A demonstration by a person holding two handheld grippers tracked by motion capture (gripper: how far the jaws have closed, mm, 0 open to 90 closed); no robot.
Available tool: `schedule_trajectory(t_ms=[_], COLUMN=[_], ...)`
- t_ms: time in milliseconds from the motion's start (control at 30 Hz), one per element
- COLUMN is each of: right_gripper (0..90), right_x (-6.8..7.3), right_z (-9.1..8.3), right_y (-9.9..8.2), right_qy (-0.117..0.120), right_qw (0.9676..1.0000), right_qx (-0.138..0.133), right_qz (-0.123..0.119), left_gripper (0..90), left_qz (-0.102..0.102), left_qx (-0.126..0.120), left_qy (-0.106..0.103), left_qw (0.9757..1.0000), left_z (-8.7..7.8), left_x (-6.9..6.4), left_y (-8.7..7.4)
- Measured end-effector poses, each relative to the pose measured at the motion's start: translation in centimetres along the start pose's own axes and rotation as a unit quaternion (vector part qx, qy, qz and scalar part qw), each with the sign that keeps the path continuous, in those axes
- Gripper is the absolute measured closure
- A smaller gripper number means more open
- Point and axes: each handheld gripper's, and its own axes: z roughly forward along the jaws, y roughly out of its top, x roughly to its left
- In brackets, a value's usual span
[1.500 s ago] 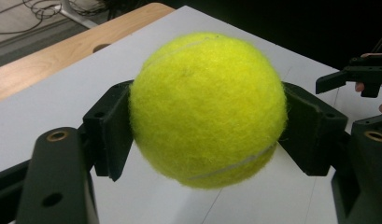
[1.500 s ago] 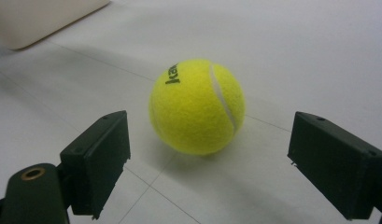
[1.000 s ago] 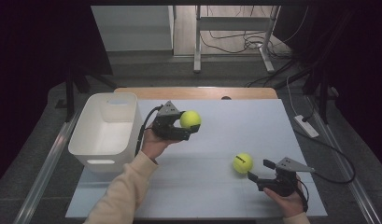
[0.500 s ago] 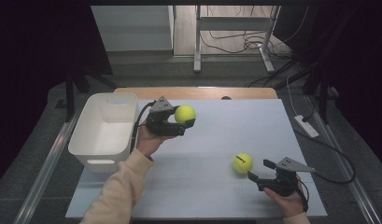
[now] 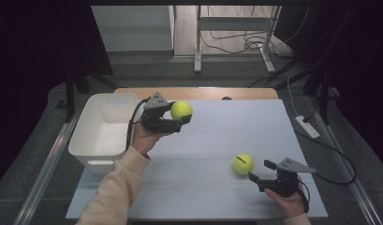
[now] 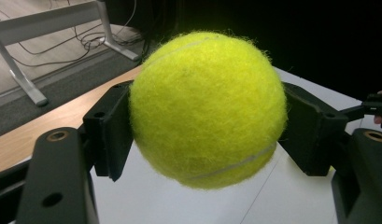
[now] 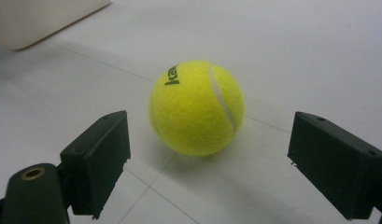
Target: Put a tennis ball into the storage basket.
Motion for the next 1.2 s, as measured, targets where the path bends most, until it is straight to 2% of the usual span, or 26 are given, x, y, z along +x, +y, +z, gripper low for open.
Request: schedule_trajectory(t_ms=[500, 867, 1200], right_gripper=[12.8, 12.8, 12.8], right_x=[0.0, 0.0, 0.0], right_z=[0.0, 0.0, -0.1], right_y=[0.0, 0.0, 0.1], right_qy=[0.0, 0.002, -0.001], right_qw=[1.0, 1.0, 1.0], right_qx=[-0.001, -0.002, -0.003], right_qz=[0.001, 0.002, 0.004], left_gripper=[27.2, 27.2, 27.1], left_qz=[-0.008, -0.018, -0.027], left_qx=[-0.014, -0.022, -0.026], left_qy=[0.007, 0.018, 0.037], left_qw=[0.9999, 0.9994, 0.9986], left_z=[-1.7, -3.2, -4.4], left_x=[0.9, 2.3, 3.6], left_y=[1.1, 1.6, 1.7])
